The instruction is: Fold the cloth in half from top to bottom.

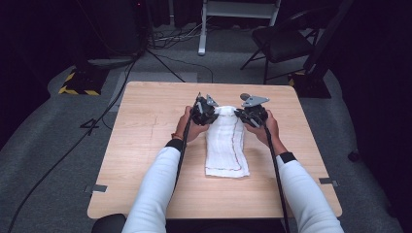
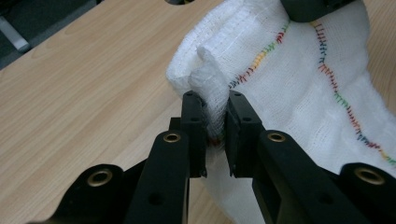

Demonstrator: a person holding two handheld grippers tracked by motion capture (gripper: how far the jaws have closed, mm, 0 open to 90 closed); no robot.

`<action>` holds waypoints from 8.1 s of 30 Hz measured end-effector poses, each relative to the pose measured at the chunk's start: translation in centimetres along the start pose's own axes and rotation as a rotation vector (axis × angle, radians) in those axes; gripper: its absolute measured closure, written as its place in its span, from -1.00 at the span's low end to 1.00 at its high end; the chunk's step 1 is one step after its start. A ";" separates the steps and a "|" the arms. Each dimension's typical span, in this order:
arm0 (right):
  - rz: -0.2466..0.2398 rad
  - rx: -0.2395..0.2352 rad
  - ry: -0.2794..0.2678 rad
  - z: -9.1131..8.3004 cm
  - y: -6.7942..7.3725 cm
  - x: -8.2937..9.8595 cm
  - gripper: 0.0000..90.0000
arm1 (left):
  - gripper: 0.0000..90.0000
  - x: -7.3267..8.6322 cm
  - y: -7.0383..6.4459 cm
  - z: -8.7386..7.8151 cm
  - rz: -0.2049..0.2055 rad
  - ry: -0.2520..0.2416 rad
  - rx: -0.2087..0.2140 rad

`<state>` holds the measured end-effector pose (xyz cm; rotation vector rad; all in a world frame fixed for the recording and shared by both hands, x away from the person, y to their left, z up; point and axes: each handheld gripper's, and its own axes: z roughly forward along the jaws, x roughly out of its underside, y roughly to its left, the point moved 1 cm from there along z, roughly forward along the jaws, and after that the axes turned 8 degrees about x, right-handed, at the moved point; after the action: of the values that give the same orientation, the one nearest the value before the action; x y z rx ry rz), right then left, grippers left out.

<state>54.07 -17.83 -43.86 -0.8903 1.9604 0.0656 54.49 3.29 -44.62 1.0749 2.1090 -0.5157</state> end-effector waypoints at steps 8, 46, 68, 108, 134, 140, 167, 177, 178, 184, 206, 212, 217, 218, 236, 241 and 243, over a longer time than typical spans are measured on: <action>-0.011 0.011 -0.030 -1.1 -0.4 -1.1 0.86 | 0.78 -0.6 -0.1 -0.8 0.013 -0.035 -0.022; -0.036 -0.188 -0.102 -6.1 2.3 2.3 0.86 | 0.70 3.3 -3.9 -4.2 0.140 -0.095 0.144; -0.081 -0.333 -0.060 -8.6 4.9 6.1 0.84 | 0.70 7.4 -7.8 -5.0 0.188 -0.005 0.263; -0.152 -0.402 0.073 -9.8 7.5 10.9 0.84 | 0.59 12.0 -10.3 -5.5 0.223 0.121 0.267; -0.037 -0.290 0.024 -10.7 5.1 10.7 0.02 | 0.31 11.3 -9.0 -7.1 0.173 0.039 0.182; -0.037 -0.251 0.020 -9.7 5.4 9.4 -0.14 | -0.04 9.5 -8.6 -6.7 0.119 -0.008 0.131; -0.126 -0.279 0.067 -8.6 8.5 9.4 -0.30 | -0.54 12.2 -11.2 -5.8 0.157 0.137 0.151; -0.106 -0.329 0.084 -7.9 10.0 9.8 -0.47 | -0.60 16.0 -10.4 -9.8 0.140 0.112 0.143; -0.109 -0.315 0.079 -7.9 10.2 9.9 -0.48 | -0.60 16.3 -10.3 -10.2 0.139 0.111 0.137; -0.081 -0.288 0.069 -7.3 10.2 9.6 -0.45 | -0.61 18.1 -8.8 -11.2 0.079 0.152 0.114; -0.042 -0.238 0.059 -3.0 10.1 7.0 -0.44 | -0.69 19.6 -7.0 -11.6 0.010 0.077 0.130; -0.035 -0.226 0.057 -3.1 10.2 6.9 -0.42 | -0.69 19.6 -7.0 -11.6 0.010 0.076 0.129; -0.035 -0.236 0.052 -3.5 10.1 6.8 -0.36 | -0.68 19.6 -7.0 -11.6 0.011 0.077 0.126; -0.036 -0.240 0.048 -3.7 10.0 6.7 -0.35 | -0.68 19.6 -7.0 -11.6 0.011 0.077 0.125; -0.138 -0.241 0.067 -8.3 7.7 7.2 -0.39 | -0.68 19.7 -7.1 -11.7 0.002 0.073 0.117; -0.139 -0.218 0.070 -9.8 6.6 8.1 -0.39 | -0.68 19.7 -7.2 -11.7 -0.003 0.073 0.111; -0.140 -0.205 0.079 -10.5 6.1 8.7 -0.39 | -0.68 19.7 -7.2 -11.7 -0.004 0.072 0.110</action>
<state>40.15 -22.24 -46.70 -1.1778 1.9831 0.1542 35.83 16.91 -51.07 1.1669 2.1671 -0.6091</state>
